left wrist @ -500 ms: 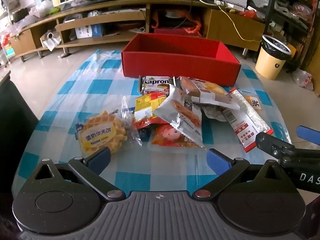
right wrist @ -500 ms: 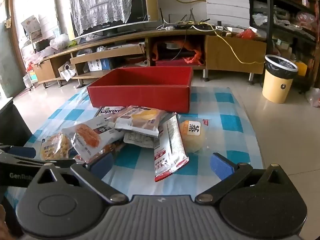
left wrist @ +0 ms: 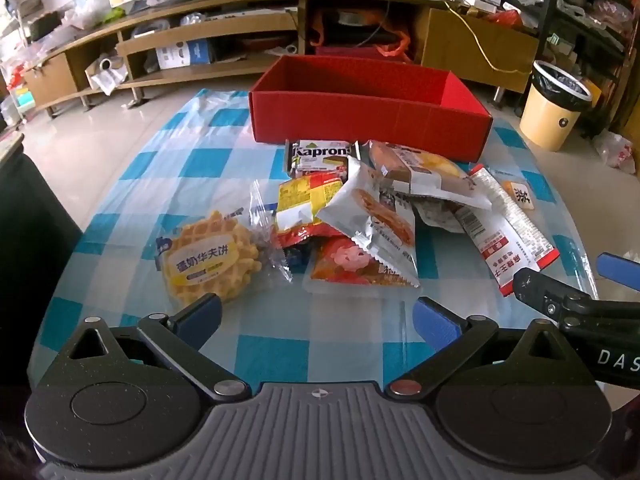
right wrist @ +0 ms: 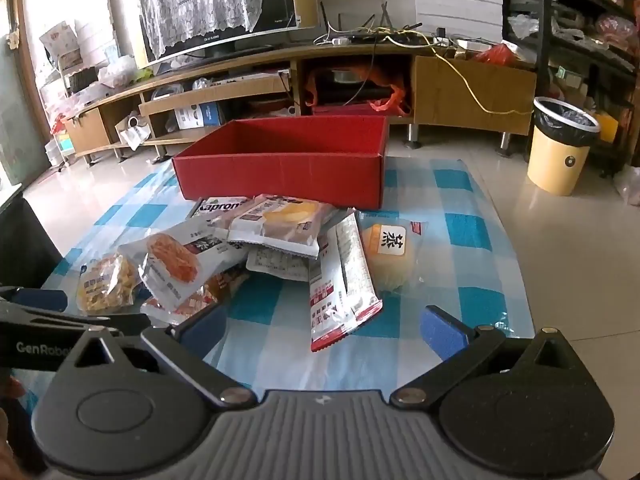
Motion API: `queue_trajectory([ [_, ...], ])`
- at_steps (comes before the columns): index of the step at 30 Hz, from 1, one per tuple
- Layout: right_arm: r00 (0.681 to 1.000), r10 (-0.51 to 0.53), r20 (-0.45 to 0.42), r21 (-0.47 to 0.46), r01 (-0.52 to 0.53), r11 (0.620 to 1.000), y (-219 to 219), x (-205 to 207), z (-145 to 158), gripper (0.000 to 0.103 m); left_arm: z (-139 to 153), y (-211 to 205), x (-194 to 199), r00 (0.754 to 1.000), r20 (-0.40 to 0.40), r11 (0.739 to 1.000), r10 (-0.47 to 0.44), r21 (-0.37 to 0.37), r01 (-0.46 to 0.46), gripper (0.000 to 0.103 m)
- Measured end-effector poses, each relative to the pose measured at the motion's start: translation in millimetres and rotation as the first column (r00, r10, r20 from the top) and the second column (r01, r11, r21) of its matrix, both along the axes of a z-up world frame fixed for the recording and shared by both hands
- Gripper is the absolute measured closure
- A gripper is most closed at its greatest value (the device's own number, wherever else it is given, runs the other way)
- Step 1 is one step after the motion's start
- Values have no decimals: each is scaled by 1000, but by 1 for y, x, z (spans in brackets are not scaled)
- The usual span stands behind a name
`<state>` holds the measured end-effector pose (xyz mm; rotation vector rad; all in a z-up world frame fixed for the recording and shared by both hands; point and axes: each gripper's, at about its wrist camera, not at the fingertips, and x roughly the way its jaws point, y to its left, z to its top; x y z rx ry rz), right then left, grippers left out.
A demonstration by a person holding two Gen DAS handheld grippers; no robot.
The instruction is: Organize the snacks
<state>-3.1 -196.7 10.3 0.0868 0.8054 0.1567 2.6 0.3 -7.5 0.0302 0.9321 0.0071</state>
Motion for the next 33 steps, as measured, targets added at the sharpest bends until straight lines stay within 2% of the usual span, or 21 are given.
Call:
queue_trajectory([
  [11,999,15,-38,-7,-15,1000,3,1,-5,1,-5,-1,1,999,-33,1000,7,30,-6,3],
  [33,997,23,-68,-1,-24,1000,4,5,-11,1,-9,0,3,999,-52,1000,10,29,-9,4],
])
